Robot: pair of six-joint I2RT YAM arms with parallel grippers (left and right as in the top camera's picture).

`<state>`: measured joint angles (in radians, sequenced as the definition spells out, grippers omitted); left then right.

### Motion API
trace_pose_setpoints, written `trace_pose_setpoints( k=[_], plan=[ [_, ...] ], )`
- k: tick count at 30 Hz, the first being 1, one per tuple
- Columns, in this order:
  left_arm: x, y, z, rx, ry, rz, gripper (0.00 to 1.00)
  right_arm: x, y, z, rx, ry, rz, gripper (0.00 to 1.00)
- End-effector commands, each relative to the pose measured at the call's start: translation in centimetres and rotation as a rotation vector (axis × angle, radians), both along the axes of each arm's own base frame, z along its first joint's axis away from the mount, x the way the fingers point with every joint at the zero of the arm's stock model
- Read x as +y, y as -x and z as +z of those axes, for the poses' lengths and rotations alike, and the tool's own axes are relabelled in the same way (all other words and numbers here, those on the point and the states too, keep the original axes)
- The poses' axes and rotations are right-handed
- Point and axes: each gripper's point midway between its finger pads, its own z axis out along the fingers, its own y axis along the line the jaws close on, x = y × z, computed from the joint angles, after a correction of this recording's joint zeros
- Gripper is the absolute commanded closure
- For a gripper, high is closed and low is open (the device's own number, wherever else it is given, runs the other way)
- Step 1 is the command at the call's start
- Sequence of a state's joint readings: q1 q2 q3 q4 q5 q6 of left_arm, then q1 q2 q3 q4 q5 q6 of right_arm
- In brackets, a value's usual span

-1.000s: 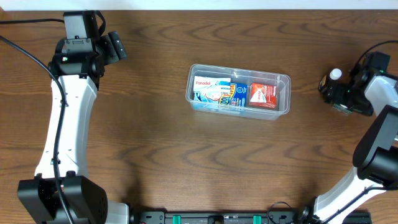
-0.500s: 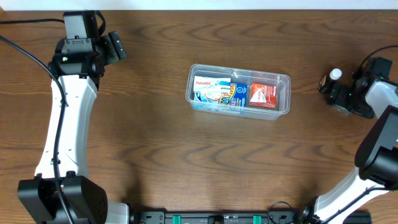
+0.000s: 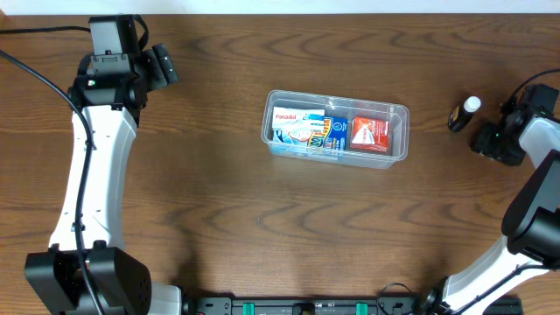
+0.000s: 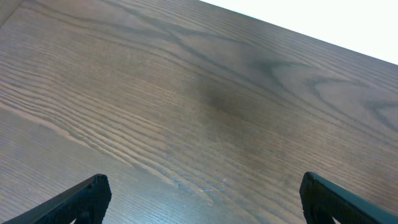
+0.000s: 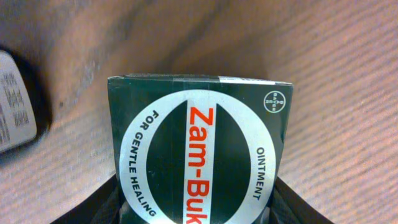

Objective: Pack container
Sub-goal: 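Lower and close the right gripper on the Zam-Buk box, lift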

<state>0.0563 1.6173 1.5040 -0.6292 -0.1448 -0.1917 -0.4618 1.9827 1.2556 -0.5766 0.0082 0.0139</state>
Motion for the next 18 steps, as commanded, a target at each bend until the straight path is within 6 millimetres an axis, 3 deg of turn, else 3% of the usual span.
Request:
trace_pose_setpoints(
  k=[1, 4, 7, 13, 18],
  plan=[
    [0.2, 0.0, 1.3, -0.033, 0.008, 0.016, 0.02, 0.8, 1.0, 0.2, 0.028, -0.037, -0.013, 0.60],
    [0.2, 0.0, 1.3, -0.033, 0.008, 0.016, 0.02, 1.7, 1.7, 1.3, 0.031, -0.074, -0.027, 0.60],
    [0.2, 0.0, 1.3, -0.033, 0.008, 0.016, 0.02, 3.4, 1.7, 3.3, -0.003, -0.140, -0.003, 0.69],
    [0.2, 0.0, 1.3, -0.033, 0.008, 0.016, 0.02, 6.2, 2.4, 9.3, -0.080, -0.128, 0.057, 0.69],
    [0.2, 0.0, 1.3, -0.033, 0.008, 0.016, 0.02, 10.2, 2.5, 15.1, -0.196, -0.087, 0.164, 0.68]
  ],
)
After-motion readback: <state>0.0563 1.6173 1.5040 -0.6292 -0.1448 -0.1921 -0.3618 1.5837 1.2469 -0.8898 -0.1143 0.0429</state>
